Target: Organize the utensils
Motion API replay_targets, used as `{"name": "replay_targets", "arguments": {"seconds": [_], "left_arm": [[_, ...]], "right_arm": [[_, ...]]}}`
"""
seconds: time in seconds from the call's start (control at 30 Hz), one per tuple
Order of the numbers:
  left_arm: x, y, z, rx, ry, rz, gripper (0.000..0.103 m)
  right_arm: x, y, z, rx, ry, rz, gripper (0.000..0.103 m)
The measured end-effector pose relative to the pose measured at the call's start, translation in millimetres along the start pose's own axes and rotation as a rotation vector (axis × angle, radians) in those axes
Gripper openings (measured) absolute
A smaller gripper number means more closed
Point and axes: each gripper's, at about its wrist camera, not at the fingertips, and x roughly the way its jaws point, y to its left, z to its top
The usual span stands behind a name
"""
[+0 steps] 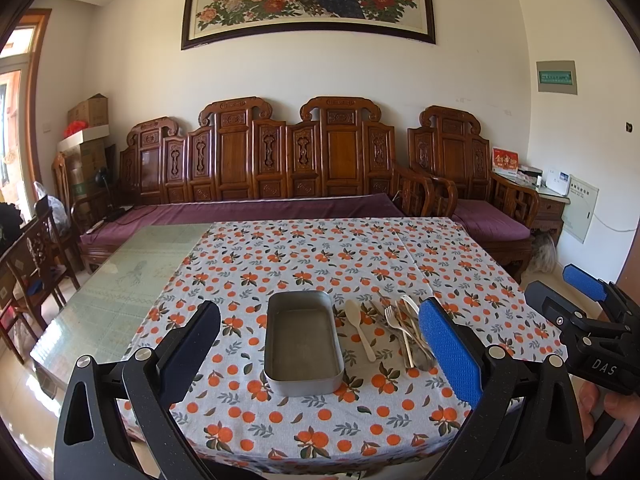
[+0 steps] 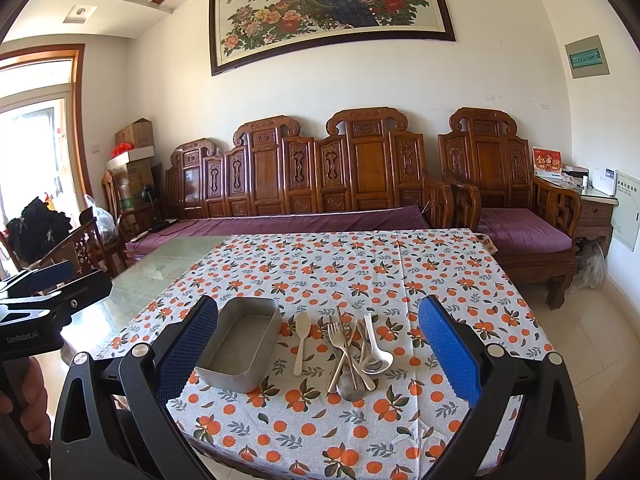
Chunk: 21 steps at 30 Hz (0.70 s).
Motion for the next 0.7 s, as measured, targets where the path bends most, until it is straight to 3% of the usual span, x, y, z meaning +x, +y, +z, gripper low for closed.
{"name": "replay_targets", "arguments": {"seconds": [0.7], "left_arm": [[-3.8,-4.2,8.5,0.001,-0.003,-0.004,0.096]], "right_arm": [[-0.3,0.1,0.2,-0.001,-0.002,0.0,0.101]]}}
